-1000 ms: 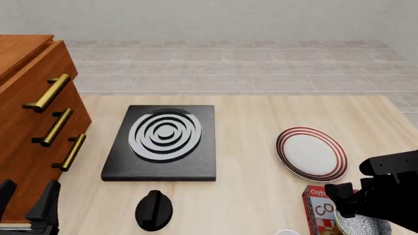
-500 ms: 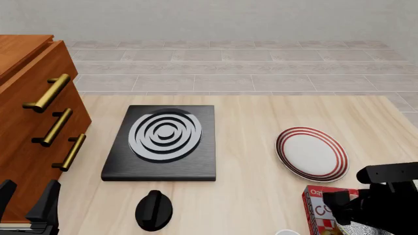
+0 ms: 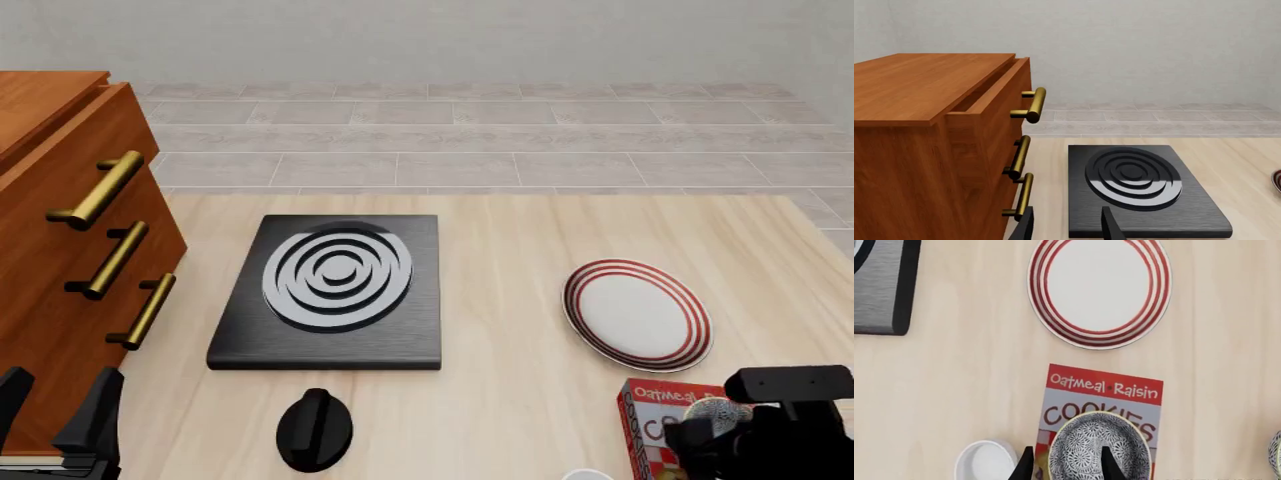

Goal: Pick the akita bowl on the cookies box and place it on the plate.

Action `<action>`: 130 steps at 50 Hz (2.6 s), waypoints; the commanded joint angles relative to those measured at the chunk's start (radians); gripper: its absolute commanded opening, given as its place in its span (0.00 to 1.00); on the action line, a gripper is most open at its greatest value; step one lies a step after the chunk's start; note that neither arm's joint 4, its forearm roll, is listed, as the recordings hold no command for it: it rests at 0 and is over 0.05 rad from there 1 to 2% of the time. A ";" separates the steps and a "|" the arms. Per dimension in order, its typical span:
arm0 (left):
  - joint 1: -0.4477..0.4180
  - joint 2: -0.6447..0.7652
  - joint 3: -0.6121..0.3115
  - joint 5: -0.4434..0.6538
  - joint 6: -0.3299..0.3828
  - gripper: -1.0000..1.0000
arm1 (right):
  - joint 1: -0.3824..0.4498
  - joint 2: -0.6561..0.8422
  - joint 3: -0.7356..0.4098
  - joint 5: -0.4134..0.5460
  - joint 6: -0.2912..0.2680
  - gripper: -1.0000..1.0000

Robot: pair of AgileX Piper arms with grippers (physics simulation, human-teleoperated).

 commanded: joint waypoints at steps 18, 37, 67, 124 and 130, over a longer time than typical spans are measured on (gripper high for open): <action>0.000 0.000 0.000 0.000 0.000 1.00 | 0.055 0.155 0.095 -0.216 0.061 1.00; 0.000 0.000 0.000 0.000 0.000 1.00 | 0.108 0.177 0.095 -0.255 0.123 0.00; 0.000 0.000 0.000 0.000 0.000 1.00 | -0.204 0.017 -0.138 -0.170 -0.369 0.00; 0.000 0.000 0.000 0.000 0.000 1.00 | -0.104 0.241 -0.283 -0.375 -0.362 0.00; 0.000 0.000 0.000 0.000 0.000 1.00 | -0.105 0.258 -0.261 -0.418 -0.415 0.00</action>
